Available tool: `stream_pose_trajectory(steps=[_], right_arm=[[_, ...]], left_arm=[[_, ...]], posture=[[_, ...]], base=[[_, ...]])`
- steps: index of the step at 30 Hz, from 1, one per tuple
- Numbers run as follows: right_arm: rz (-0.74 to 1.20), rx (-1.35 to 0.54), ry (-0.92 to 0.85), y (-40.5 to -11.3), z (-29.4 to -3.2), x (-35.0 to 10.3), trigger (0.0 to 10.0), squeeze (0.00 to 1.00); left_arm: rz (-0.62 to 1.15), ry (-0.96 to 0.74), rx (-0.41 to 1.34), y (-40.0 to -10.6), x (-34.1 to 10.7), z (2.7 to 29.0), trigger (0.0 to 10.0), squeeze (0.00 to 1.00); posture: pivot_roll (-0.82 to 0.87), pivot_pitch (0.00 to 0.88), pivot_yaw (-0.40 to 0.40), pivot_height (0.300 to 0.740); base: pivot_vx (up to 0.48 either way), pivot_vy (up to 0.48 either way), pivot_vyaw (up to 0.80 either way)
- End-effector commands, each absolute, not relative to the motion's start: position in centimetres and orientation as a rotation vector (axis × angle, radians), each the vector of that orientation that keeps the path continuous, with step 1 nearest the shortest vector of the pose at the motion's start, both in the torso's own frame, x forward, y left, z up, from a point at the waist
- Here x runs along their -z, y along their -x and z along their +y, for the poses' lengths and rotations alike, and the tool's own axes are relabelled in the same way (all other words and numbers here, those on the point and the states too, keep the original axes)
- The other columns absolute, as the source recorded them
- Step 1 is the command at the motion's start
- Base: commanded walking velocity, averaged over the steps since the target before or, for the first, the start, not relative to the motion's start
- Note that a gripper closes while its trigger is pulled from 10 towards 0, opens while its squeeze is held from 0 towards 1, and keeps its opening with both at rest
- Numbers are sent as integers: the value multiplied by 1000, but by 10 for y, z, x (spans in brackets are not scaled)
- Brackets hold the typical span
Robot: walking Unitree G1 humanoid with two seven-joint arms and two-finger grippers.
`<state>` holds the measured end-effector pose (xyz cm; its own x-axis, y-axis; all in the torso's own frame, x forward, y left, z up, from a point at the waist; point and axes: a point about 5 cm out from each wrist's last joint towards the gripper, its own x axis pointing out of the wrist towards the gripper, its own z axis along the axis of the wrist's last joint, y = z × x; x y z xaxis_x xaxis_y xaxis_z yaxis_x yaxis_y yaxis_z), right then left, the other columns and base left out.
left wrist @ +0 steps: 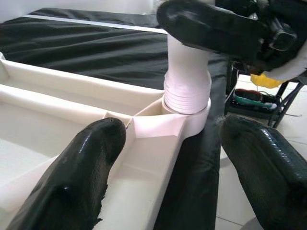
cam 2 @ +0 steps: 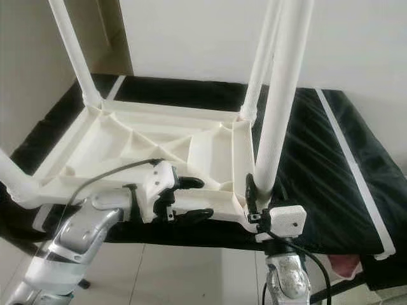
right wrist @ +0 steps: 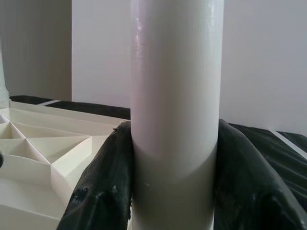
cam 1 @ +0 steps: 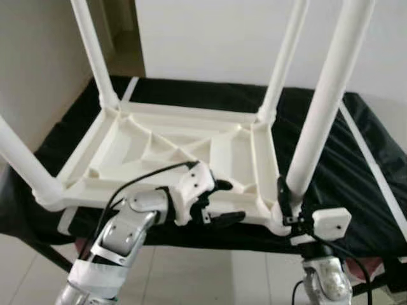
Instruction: Building children table
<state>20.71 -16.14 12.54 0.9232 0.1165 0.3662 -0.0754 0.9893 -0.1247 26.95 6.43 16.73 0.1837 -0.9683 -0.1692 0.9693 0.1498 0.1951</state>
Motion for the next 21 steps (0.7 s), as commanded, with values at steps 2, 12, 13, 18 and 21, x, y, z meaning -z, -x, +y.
stream_pose_trajectory(steps=[2, 12, 13, 18, 21], right_arm=[[-113, -100, 106, -190, -167, -76, 10000, 0], [-84, -33, 53, -191, -179, -71, 10000, 0], [-81, -21, 29, -192, -180, -71, 10000, 0], [-68, 12, 16, -203, -181, -76, 10000, 0], [-54, 21, -9, -210, -182, -79, 10000, 0]], left_arm=[[-13, -292, 1353, -272, -171, 64, 10000, 0], [-17, -298, 1375, -271, -172, 62, 10000, 0], [-17, -299, 1378, -271, -172, 61, 10000, 0], [-16, -301, 1383, -271, -172, 61, 10000, 0], [-15, -303, 1386, -272, -171, 61, 10000, 0]], posture=[[-3, 57, 26, 740], [-14, 47, 44, 740], [-14, 47, 44, 740], [-13, 45, 47, 740], [-13, 41, 45, 740]], base=[[0, 0, 0], [0, 0, 0], [0, 0, 0], [0, 0, 0], [0, 0, 0]])
